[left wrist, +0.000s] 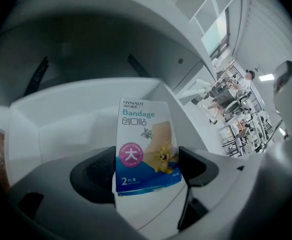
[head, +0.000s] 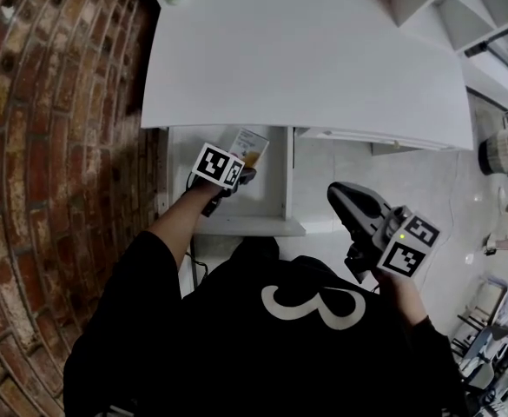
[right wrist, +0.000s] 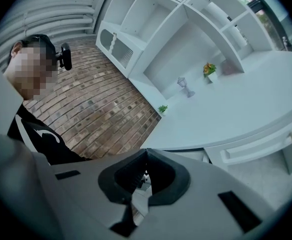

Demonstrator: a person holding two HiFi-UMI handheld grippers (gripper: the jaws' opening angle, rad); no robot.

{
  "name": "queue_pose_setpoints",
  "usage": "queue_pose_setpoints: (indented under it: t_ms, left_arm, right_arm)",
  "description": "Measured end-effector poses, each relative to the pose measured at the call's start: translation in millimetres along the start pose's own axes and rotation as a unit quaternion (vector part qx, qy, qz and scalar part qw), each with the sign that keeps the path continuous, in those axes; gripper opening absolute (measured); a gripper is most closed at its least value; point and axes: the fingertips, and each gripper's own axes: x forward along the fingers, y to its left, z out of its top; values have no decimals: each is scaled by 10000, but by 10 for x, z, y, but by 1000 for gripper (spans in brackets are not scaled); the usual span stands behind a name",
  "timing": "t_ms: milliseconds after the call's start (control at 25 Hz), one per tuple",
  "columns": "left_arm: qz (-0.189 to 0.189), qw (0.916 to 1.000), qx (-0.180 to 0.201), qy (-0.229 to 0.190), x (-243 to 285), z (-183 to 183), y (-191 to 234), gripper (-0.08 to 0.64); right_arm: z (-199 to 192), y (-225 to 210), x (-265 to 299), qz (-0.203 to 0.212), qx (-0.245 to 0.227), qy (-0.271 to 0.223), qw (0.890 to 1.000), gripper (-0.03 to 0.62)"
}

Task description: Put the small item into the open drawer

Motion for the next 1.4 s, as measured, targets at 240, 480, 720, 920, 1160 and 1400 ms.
queue_pose_setpoints:
  t_ms: [240,480,720,920,1160,1400]
  left_arm:
    - [320,9989,144,316,215,-91,177,390]
    - [575,9964,311,544,328,-212,285,391]
    - [765,9932,701,534,378,-229,305,391]
    - [911,9886,1044,596,388,-241,300,393]
    - [1068,9861,1174,494,294,-239,298,435]
    - [655,9902,17,1233,15,-525,-12,454]
  right_arm:
    - [68,-166,-34,-69,174,-73,9998,11]
    - [54,-267,8,-70,282,-44,9996,11]
    - [105,-346,62,-35,393,-54,9992,11]
    - [131,-356,90,23,359,-11,9994,11]
    - [105,-357,24,189,352,49,9992,11]
    - [152,-380,-36,507,336,200,9979,11]
